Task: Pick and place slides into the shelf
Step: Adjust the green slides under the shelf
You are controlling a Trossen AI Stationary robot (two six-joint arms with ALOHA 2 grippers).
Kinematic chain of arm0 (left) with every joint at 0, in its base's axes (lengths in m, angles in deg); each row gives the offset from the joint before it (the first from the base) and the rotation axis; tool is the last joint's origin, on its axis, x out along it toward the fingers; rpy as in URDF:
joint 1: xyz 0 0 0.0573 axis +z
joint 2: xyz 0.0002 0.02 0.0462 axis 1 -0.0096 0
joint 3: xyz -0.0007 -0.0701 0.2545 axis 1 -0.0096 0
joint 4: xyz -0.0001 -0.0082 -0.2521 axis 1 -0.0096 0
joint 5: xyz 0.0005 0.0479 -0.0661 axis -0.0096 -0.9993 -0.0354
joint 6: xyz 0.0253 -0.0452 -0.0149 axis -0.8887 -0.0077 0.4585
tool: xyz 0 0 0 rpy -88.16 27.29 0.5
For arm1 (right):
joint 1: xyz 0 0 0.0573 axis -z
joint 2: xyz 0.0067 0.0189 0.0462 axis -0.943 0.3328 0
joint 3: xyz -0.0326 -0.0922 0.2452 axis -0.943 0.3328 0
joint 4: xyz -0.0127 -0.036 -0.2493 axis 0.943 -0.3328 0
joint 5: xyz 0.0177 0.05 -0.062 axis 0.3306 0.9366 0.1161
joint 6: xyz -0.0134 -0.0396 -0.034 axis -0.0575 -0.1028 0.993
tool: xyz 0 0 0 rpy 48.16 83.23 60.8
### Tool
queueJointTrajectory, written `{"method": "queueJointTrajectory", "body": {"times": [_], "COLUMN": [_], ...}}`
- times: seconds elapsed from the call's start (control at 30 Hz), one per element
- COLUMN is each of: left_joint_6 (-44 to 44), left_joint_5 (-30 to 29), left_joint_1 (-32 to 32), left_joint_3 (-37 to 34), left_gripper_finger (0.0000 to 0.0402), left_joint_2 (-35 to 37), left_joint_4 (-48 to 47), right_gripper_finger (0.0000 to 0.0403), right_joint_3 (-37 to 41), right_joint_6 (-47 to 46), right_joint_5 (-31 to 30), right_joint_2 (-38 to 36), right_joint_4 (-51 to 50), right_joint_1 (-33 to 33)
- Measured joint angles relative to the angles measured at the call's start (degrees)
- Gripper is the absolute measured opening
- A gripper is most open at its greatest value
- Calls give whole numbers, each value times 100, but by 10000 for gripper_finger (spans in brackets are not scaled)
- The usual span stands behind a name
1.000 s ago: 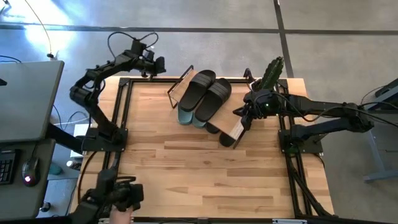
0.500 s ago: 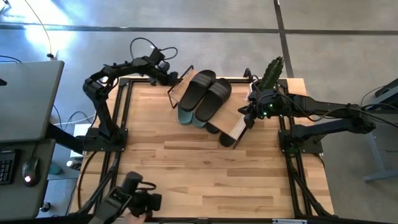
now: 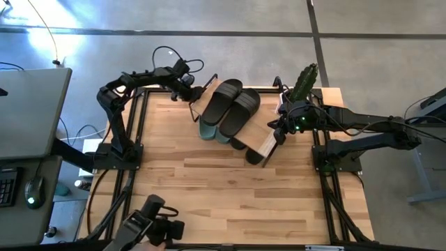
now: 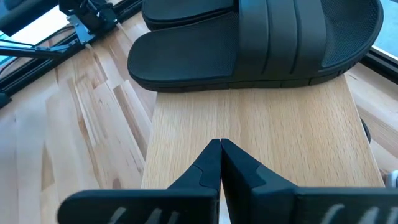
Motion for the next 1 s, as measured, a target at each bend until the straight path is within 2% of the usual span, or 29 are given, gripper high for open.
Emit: {"method": "queueJointTrajectory", "body": {"times": [0.2,0.4,0.53,0.77,0.9,1.0], "left_joint_6": [-862,-3591,-4663,-4540,-4393,-4120], "left_joint_5": [-257,-115,518,742,1083,1433], "left_joint_1": [425,487,498,491,383,309], "left_joint_3": [-3,-7,-7,-5,-7,11], "left_gripper_finger": [0,0,0,0,0,0], "left_joint_2": [-4,-2,-2,-209,-615,-825], "left_joint_4": [23,-231,-49,151,-52,174], "right_gripper_finger": [0,0,0,0,0,0], "right_joint_3": [0,0,0,0,0,0], "right_joint_6": [16,160,158,-145,-154,-219], "right_joint_5": [0,-2,-2,-123,-282,-336], "right_joint_2": [1,2,2,2,2,2], "right_joint_4": [1,3,6,6,8,9], "right_joint_1": [0,0,0,0,0,2]}}
